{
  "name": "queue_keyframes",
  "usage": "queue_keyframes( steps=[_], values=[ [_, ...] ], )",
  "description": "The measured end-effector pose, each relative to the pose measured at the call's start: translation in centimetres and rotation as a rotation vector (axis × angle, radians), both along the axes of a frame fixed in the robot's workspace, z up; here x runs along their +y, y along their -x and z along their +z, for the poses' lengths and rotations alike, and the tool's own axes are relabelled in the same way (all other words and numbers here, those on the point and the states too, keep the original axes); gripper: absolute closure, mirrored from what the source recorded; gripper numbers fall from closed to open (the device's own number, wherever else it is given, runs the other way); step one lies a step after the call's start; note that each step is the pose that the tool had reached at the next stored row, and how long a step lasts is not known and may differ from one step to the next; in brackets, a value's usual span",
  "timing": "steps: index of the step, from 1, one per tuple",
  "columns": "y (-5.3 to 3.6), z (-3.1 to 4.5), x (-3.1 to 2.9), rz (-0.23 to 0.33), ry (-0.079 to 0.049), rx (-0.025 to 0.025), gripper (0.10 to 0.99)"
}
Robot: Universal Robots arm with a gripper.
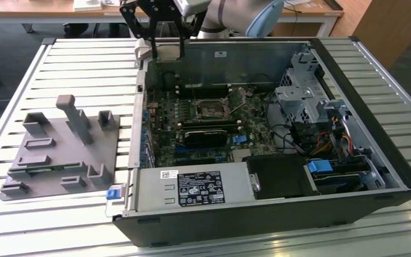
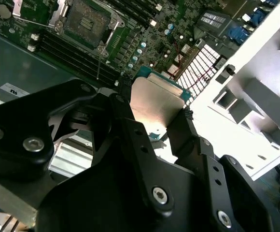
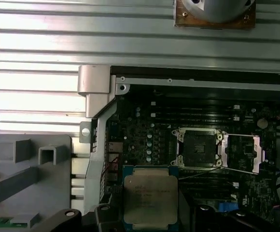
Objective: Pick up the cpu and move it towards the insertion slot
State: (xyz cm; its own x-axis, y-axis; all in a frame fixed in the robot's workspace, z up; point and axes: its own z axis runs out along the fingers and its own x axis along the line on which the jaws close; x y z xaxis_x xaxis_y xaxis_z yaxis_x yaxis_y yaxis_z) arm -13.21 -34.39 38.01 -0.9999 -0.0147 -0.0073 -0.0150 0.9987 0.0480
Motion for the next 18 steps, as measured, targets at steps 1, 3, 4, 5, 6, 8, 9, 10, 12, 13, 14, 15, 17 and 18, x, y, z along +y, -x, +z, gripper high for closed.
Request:
queue_keyframes(
  steps=[1, 3, 4, 5, 6, 8, 9, 10, 12, 13, 14, 15, 17, 18],
  values=[
    [-0.15, 0.00, 0.05, 0.000, 0.000, 0.0000, 0.545],
    [-0.44, 0.00, 0.16, 0.000, 0.000, 0.0000, 0.545],
    [-0.58, 0.00, 0.22, 0.000, 0.000, -0.0001, 0.545],
    [-0.72, 0.00, 0.28, 0.000, 0.000, 0.0001, 0.545],
    [-0.86, 0.00, 0.35, 0.000, 0.000, 0.0000, 0.545],
    [-1.15, 0.00, 0.47, 0.000, 0.000, 0.0000, 0.545],
    [-1.28, 0.00, 0.53, 0.000, 0.000, 0.0000, 0.545],
    [-1.42, -0.01, 0.60, 0.000, 0.000, 0.0000, 0.545],
    [-1.66, -0.01, 0.73, 0.000, 0.000, 0.0000, 0.545],
    [-1.77, -0.01, 0.80, 0.000, 0.000, 0.0000, 0.545],
    [-1.88, -0.01, 0.87, 0.000, 0.000, 0.0000, 0.545],
    [-1.99, -0.01, 0.94, 0.000, 0.000, 0.0000, 0.545],
    [-2.22, -0.01, 1.08, 0.000, 0.000, -0.0001, 0.545],
    [-2.34, -0.02, 1.15, 0.000, 0.000, 0.0000, 0.545]
  ],
)
